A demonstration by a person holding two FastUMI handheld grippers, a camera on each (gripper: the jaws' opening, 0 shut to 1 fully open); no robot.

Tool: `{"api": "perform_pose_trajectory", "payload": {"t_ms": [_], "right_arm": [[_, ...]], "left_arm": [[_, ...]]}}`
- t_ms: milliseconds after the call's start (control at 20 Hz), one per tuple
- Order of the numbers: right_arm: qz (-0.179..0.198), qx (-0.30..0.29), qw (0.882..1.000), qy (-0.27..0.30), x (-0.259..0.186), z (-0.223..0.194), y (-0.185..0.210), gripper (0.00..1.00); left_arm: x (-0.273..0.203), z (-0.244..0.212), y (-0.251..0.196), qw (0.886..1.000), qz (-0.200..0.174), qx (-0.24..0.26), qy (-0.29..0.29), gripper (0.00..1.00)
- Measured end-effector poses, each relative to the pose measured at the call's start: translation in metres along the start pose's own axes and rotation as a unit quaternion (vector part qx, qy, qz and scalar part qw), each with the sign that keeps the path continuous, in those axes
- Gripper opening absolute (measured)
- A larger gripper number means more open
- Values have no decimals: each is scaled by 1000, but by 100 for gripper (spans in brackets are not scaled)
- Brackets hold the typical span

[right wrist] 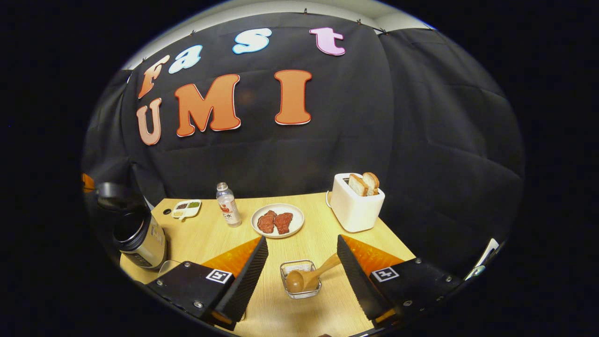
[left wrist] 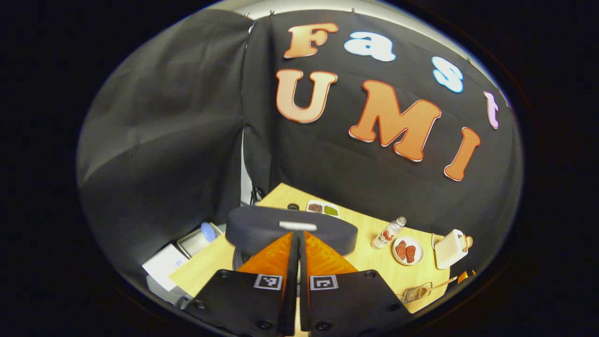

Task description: Close the left gripper, press the button to open the rice cooker; take a wooden spoon from the chopstick holder with the right hand, scoop a spoonful of rice and pour it into the rice cooker, then put the wooden spoon back into the chopstick holder.

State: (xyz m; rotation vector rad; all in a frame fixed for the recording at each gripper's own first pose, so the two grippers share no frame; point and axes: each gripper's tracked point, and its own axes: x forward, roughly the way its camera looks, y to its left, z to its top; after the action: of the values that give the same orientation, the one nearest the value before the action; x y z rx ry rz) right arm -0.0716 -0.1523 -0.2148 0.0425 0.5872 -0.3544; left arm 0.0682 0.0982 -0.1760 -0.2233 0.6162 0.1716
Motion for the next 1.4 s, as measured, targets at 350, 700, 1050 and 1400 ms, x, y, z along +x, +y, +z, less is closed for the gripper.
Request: {"api": "perform_pose_trajectory", "payload": {"t_ms": [350,700,1050,1400], "right_arm": [[-1,31,998,53,20,-30,-17,93],[6,61,993,105,50,-70,-35,93],[40,116,984,130,91,-97,-36,78],[68,125,984,110,112,-99,-23,33]], "left_arm": [[-59,38,-38,983,19,119,-137,32],[-97,20,-69,978,24,130,-162,87],[-126,-8,-96,975,33,154,-154,79],[-134,-12,-99,973,41,177,-140,80]]}}
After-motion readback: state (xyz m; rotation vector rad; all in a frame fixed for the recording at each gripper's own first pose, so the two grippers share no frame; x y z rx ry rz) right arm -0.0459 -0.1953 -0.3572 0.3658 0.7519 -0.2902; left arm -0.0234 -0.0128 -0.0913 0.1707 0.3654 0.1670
